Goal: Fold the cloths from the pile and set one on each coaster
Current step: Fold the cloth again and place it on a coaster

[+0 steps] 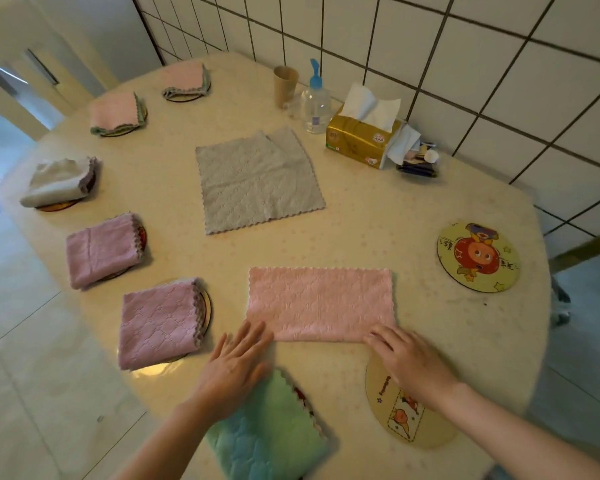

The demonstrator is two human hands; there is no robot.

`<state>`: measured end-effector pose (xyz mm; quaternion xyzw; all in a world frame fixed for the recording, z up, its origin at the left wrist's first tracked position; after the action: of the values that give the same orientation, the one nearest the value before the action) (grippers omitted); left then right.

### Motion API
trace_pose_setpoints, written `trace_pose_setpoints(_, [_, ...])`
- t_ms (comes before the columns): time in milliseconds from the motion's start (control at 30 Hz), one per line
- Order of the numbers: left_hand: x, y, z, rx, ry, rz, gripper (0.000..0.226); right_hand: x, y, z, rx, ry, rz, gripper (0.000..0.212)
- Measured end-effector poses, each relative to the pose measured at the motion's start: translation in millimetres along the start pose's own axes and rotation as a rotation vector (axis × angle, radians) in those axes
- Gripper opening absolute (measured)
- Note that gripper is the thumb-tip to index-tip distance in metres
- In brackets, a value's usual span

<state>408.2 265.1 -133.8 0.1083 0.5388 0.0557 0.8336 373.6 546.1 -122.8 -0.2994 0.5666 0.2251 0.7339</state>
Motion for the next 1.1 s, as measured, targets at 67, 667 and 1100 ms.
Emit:
trace_pose_setpoints(67, [-2.1, 1.1, -3.1, -0.016, 0.020, -0.021, 0.069, -0.3, -0.1, -9.4, 0.000, -0.018, 0.006, 0.061])
trace_pose_setpoints(667, [19.5, 103.0, -24.5, 0.110, -0.155, 0.000, 0.061, -20.4, 5.7, -20.6, -0.039, 0.033, 0.057, 0.070])
trace_pose_setpoints(1100, [3.5, 116.3, -24.0, 0.025, 0.046, -0.016, 0.056, -14.3, 13.4, -13.0, 0.007, 0.024, 0.068, 0.055])
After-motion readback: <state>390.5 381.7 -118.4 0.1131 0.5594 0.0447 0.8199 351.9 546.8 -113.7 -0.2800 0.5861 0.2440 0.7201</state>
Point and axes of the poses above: each hand's wrist, its own z-axis away from the middle knuckle, its own x-axis out of the palm, y = z × x, the point moved 7 cm from there along -z, towards the middle knuckle, and after that the axes turned 9 degrees about -x, right-handed, at the moved point
